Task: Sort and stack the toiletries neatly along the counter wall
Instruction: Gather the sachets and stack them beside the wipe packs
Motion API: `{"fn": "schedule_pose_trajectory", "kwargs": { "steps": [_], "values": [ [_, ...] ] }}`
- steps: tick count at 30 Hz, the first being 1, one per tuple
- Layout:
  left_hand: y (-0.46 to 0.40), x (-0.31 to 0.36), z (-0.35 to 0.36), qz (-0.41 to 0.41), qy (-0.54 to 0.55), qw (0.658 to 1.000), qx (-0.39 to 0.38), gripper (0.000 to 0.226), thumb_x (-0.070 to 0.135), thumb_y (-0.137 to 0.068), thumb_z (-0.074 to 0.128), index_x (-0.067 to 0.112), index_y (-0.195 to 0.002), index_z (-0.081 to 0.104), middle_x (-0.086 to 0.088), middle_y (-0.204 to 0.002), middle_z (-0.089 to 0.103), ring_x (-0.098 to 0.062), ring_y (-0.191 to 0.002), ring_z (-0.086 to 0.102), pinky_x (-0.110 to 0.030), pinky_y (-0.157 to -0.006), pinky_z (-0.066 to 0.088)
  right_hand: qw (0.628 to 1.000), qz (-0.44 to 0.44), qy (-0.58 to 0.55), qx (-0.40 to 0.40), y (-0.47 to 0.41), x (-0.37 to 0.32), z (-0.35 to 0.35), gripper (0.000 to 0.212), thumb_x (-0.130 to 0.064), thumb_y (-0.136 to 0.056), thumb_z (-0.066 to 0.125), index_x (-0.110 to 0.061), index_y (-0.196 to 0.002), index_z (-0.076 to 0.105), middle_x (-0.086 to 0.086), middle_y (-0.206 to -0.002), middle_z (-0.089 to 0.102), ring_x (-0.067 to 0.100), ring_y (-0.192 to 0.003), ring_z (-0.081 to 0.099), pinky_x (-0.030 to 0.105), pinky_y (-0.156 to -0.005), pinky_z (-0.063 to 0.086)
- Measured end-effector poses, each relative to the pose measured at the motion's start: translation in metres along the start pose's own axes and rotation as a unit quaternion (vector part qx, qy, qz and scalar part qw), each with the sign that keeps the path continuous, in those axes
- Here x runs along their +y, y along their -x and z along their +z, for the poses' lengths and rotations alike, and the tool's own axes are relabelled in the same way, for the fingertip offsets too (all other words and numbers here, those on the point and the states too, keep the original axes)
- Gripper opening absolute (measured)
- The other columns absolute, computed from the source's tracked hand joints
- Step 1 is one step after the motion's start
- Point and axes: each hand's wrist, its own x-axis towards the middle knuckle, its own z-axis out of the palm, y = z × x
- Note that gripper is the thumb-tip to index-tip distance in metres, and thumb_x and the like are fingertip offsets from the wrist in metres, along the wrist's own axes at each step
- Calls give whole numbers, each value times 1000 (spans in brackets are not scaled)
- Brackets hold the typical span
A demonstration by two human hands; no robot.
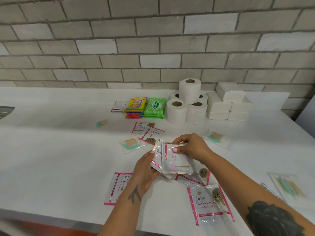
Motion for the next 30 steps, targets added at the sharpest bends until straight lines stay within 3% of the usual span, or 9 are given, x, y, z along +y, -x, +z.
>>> {"fn": "schedule_pose_trajectory", "kwargs": {
  "steps": [7,10,12,15,19,23,25,27,30],
  "values": [
    [6,1,1,-38,-13,999,-24,29,24,-100,40,8,-105,63,-12,-97,71,-26,-88,68,-35,-69,58,984,-62,168,-21,-8,-22,1,25,-21,-66,83,-22,-89,72,-9,-83,59,10,-87,52,23,-73,39],
    [6,2,-1,-65,18,997,-38,36,33,-98,43,6,-109,64,-16,-104,70,-30,-94,66,-42,-85,54,966,-113,225,-52,-6,-35,5,27,-16,-68,81,-21,-94,73,-13,-73,44,8,-81,47,22,-67,35],
    [7,3,-3,-68,19,995,-68,38,36,-95,47,8,-110,66,-15,-106,70,-29,-97,65,-44,-91,51,955,-139,253,-62,-8,-39,11,37,-16,-66,82,-21,-101,70,-12,-78,44,10,-82,46,23,-64,34],
    [6,-1,-3,-43,11,994,-105,35,31,-83,61,7,-108,66,-10,-95,71,-21,-85,68,-35,-78,57,953,-156,253,-55,-12,-40,21,52,-17,-63,83,-21,-111,63,-1,-96,52,14,-86,47,23,-69,35],
    [4,-6,-6,-6,-7,998,-64,27,0,-84,62,4,-111,61,-9,-90,73,-20,-81,70,-30,-71,58,973,-147,175,-26,-14,-38,27,50,-22,-62,85,-21,-107,63,4,-104,55,19,-95,54,26,-76,40],
    [-2,-6,-10,38,60,997,-37,36,-1,-86,59,8,-120,57,-15,-112,68,-28,-101,66,-32,-75,59,987,-74,-33,137,-9,-27,27,56,-34,-73,77,-22,-122,51,-1,-115,45,16,-109,46,32,-94,41],
    [-5,-4,-11,64,105,992,-35,38,-1,-86,57,12,-122,55,-12,-116,67,-27,-105,65,-33,-80,58,968,25,-224,110,-3,-20,29,61,-27,-77,76,-18,-128,43,1,-120,46,20,-109,50,34,-92,43],
    [-8,-3,-10,86,119,988,-45,40,-1,-87,56,14,-123,55,-11,-117,67,-27,-107,64,-36,-86,56,926,82,-367,18,1,-10,36,61,-8,-75,75,-12,-127,43,8,-119,57,28,-106,60,39,-91,48],
    [-8,-1,-10,108,13,994,-31,39,1,-84,62,15,-120,59,-9,-113,69,-26,-104,66,-38,-87,55,908,62,-415,-7,3,-2,48,46,10,-74,68,-4,-116,55,16,-107,67,31,-97,66,39,-81,55]
  ]
}}
